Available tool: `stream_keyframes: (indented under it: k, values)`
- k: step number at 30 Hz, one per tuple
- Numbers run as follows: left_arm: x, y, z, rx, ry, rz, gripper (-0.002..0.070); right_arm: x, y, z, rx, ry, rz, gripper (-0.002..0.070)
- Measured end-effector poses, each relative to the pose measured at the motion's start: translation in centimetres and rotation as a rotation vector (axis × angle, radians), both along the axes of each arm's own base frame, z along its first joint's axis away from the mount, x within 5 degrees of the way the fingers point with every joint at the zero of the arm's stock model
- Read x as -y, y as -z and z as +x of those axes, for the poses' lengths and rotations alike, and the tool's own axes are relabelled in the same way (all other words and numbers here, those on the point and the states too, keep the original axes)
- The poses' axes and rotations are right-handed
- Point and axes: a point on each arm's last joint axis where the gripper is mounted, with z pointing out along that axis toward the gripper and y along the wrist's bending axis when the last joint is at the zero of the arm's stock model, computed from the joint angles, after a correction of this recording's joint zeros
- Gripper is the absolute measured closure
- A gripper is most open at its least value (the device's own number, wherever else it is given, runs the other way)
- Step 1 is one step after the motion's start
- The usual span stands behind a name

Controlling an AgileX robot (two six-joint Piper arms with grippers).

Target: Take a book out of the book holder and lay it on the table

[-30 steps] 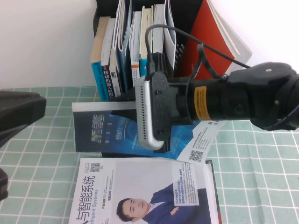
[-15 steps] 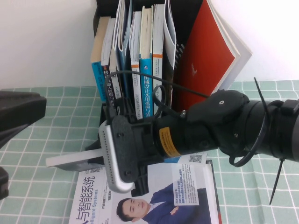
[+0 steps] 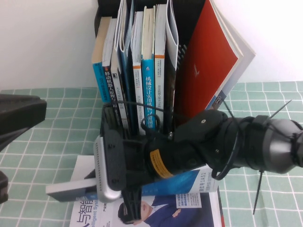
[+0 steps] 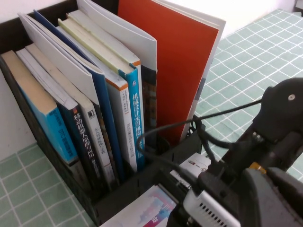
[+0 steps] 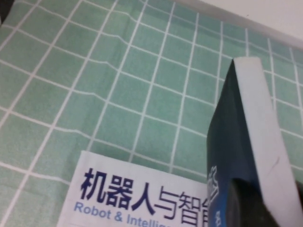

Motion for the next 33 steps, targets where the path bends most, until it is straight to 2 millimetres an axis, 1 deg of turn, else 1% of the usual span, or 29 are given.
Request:
stream_keyframes:
  k: [6,9,11,13,16,18,20,23,25,27,29,30,31,33]
  values:
    - [0.0,0.1,0.0,-0.007,0.000,0.005,0.0678,-0.5,2.1,-0.1,-0.076,-0.012,-0.031,0.0547]
    - [0.0,0.1,0.0,-0.008,0.000,0.007,0.0678,-0.5,2.4,-0.2,-0.117,-0.010,-0.034,0.0538]
    - [0.0,0.1,0.0,-0.010,0.000,0.008,0.0678,-0.6,2.4,-0.4,-0.155,-0.014,-0.029,0.0492]
    - [0.0,0.1,0.0,-0.010,0.000,0.008,0.0678,-0.7,2.5,-0.8,-0.199,-0.033,-0.027,0.0408]
    - [0.0,0.0,0.0,-0.002,0.001,-0.001,0.0678,-0.7,2.5,-1.0,-0.232,-0.051,-0.027,0.0314]
    - [0.1,-0.2,0.0,0.012,0.002,-0.017,0.0678,-0.7,2.4,-1.2,-0.244,-0.069,-0.022,0.0290]
    - [0.2,-0.4,0.1,0.029,0.005,-0.038,0.0678,-0.5,2.1,-1.2,-0.244,-0.073,-0.014,0.0281]
    - [0.3,-0.7,0.2,0.054,0.007,-0.069,0.0678,-0.1,0.8,-1.1,-0.221,-0.069,0.009,0.0276]
    - [0.3,-0.9,0.2,0.067,0.008,-0.082,0.0678,0.4,-0.6,-1.0,-0.197,-0.061,0.035,0.0285]
    - [0.3,-1.0,0.2,0.080,0.007,-0.093,0.0678,1.1,-2.3,-0.7,-0.167,-0.046,0.065,0.0328]
    - [0.3,-1.1,0.1,0.089,0.007,-0.103,0.0678,2.3,-4.6,-0.1,-0.103,-0.004,0.105,0.0404]
    - [0.2,-1.2,0.0,0.095,0.007,-0.107,0.0678,3.1,-5.9,0.2,-0.048,0.025,0.126,0.0461]
    - [0.1,-1.3,-0.1,0.098,0.007,-0.109,0.0678,4.0,-7.4,0.6,0.021,0.062,0.147,0.0524]
    - [-0.2,-1.5,-0.4,0.121,0.005,-0.114,0.0678,5.8,-10.2,1.3,0.178,0.155,0.177,0.0605]
